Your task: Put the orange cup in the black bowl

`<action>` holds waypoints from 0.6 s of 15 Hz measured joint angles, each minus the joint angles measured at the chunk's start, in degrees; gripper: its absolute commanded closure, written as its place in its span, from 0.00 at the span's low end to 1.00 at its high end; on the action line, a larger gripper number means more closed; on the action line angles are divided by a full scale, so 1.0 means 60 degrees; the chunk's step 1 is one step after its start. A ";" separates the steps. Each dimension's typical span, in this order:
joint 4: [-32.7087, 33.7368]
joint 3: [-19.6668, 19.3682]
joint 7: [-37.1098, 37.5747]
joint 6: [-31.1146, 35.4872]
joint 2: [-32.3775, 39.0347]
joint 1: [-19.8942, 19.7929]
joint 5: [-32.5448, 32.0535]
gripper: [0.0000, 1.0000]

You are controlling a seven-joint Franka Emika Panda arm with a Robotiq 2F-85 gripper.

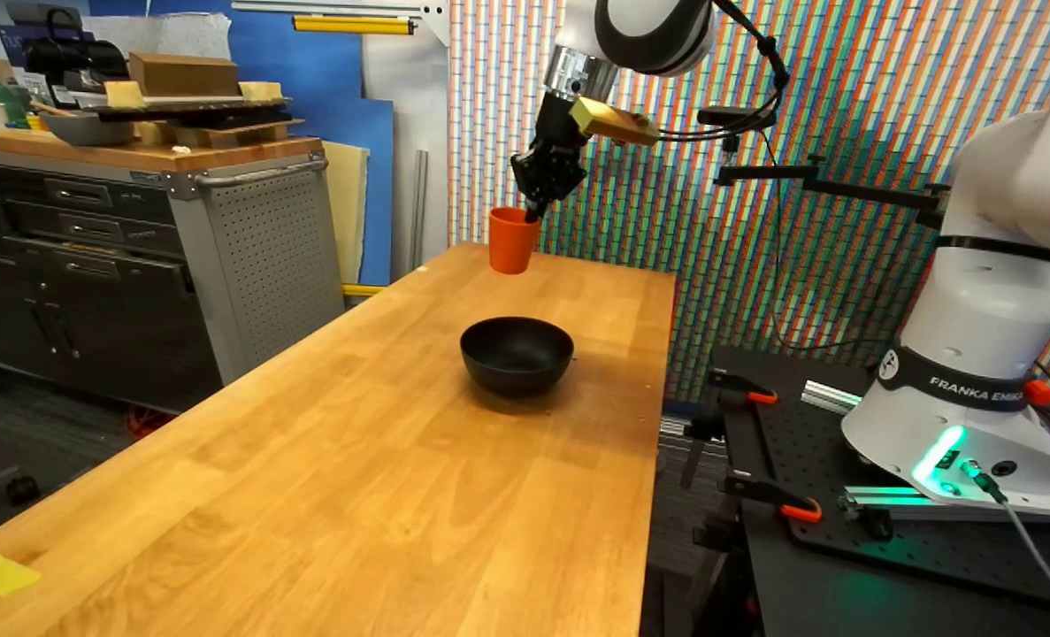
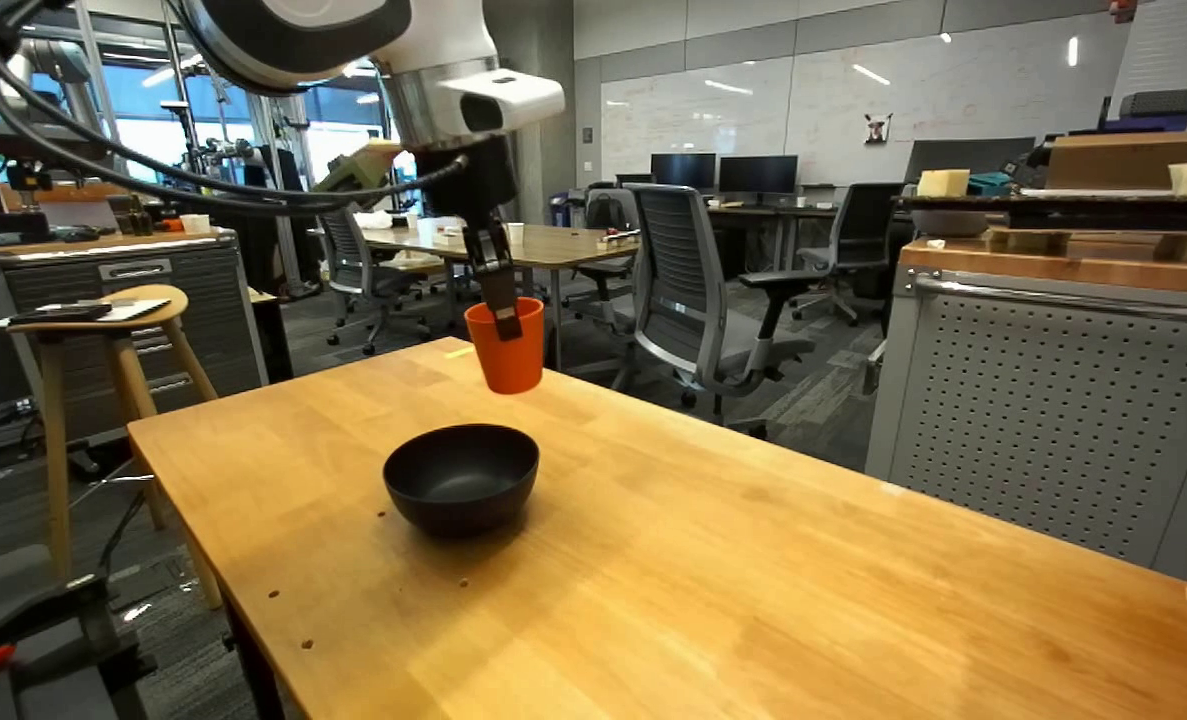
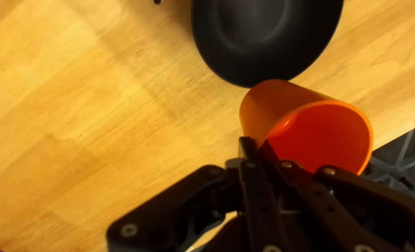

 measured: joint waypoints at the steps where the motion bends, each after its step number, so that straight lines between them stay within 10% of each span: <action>1: -0.0138 0.0106 0.0000 -0.0150 -0.0140 0.0003 0.0158 0.97; 9: -0.0901 0.0352 -0.0024 -0.0490 0.0402 0.0007 0.1076 0.98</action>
